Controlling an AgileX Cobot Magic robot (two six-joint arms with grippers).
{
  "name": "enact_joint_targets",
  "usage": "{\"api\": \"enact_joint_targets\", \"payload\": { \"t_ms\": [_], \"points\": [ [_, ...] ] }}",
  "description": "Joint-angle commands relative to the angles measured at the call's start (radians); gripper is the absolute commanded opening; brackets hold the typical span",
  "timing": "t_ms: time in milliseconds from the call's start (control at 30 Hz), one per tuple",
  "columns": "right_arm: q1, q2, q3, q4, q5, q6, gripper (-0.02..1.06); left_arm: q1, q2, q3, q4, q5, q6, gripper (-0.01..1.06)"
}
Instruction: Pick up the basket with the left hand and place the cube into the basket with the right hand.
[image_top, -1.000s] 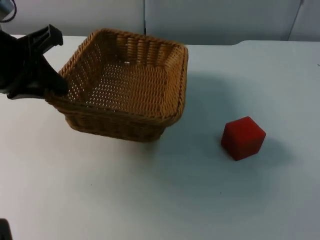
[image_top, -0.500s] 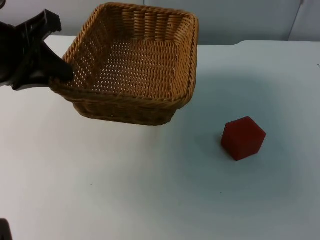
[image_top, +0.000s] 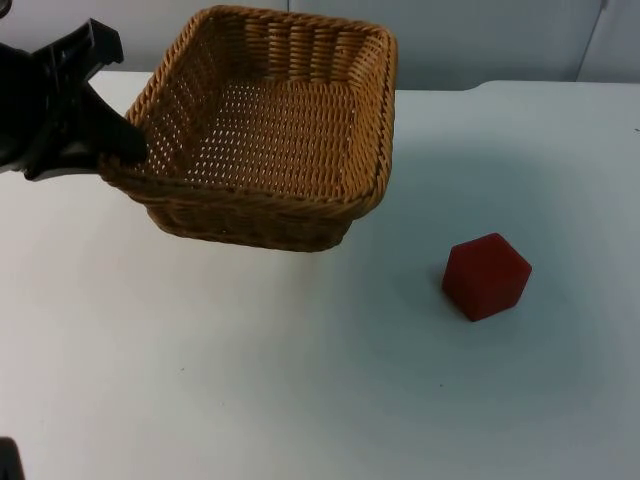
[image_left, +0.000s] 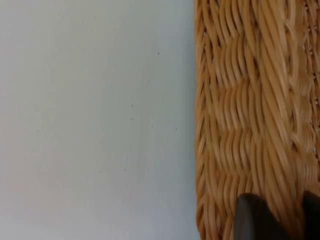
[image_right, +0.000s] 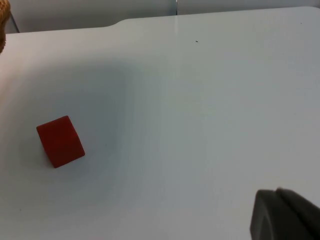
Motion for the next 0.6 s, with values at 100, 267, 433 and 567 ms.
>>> {"api": "enact_joint_targets", "payload": {
  "t_ms": [100, 267, 433, 567],
  "points": [
    [0.003, -0.004, 0.009, 0.002, -0.004, -0.005, 0.0, -0.002, -0.014, 0.001, -0.034, 0.033, 0.004, 0.0],
    [0.003, -0.004, 0.009, 0.002, -0.004, -0.005, 0.0, -0.002, -0.014, 0.001, -0.034, 0.033, 0.004, 0.0],
    [0.003, -0.004, 0.009, 0.002, -0.004, -0.005, 0.0, -0.002, -0.014, 0.001, -0.034, 0.033, 0.004, 0.0],
    [0.003, -0.004, 0.009, 0.002, -0.004, -0.005, 0.0, -0.002, -0.014, 0.001, -0.033, 0.031, 0.004, 0.0]
  ]
}}
